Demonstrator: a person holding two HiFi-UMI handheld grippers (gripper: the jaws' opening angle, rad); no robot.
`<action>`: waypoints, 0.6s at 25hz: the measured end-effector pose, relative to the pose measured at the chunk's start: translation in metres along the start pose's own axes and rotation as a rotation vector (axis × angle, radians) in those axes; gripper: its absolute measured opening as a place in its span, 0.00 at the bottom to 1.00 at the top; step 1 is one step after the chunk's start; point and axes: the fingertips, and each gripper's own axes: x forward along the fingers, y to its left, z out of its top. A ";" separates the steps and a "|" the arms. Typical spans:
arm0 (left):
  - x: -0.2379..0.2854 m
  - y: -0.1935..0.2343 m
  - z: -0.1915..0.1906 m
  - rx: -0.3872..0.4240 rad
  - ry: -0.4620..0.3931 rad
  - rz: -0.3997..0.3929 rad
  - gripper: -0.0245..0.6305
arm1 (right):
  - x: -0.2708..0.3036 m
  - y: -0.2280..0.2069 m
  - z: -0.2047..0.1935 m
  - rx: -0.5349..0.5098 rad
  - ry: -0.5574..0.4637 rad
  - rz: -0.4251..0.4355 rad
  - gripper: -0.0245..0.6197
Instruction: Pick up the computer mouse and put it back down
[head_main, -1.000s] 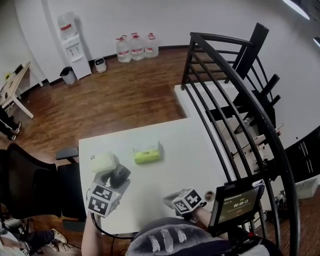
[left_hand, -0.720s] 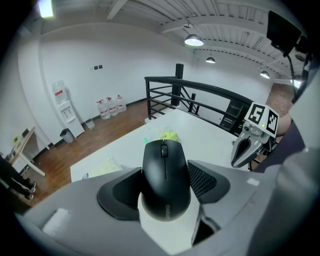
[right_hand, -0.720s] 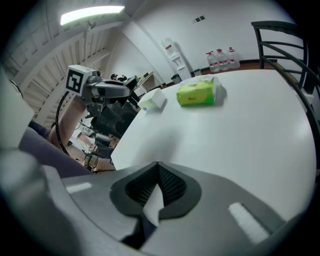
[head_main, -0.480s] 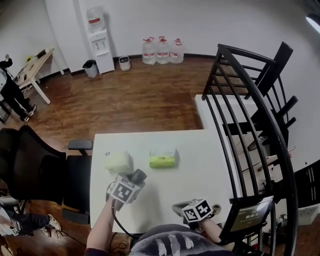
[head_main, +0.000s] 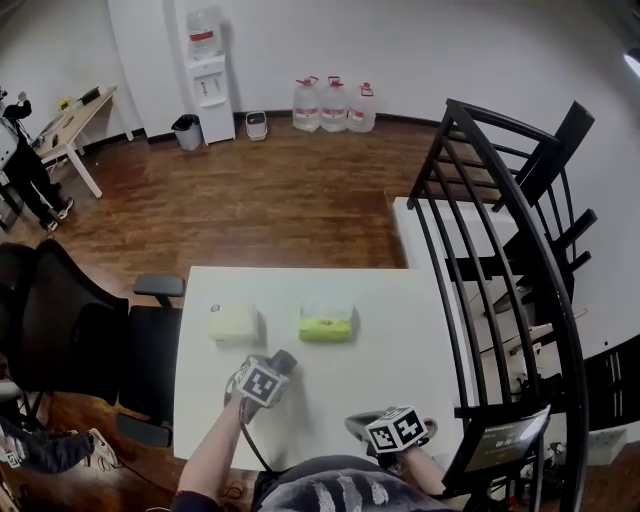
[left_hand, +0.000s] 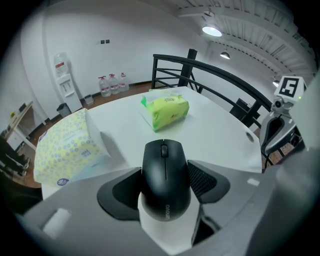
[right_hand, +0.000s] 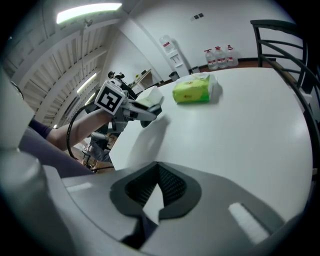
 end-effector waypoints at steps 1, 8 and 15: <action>0.005 0.000 -0.003 -0.005 0.003 -0.004 0.50 | 0.000 -0.001 0.000 0.001 0.001 -0.002 0.04; 0.032 -0.007 -0.026 -0.022 0.047 -0.037 0.50 | 0.003 0.002 -0.001 0.005 0.008 0.000 0.04; 0.039 -0.005 -0.030 0.045 0.083 0.013 0.51 | 0.002 0.006 0.000 -0.007 0.006 -0.009 0.04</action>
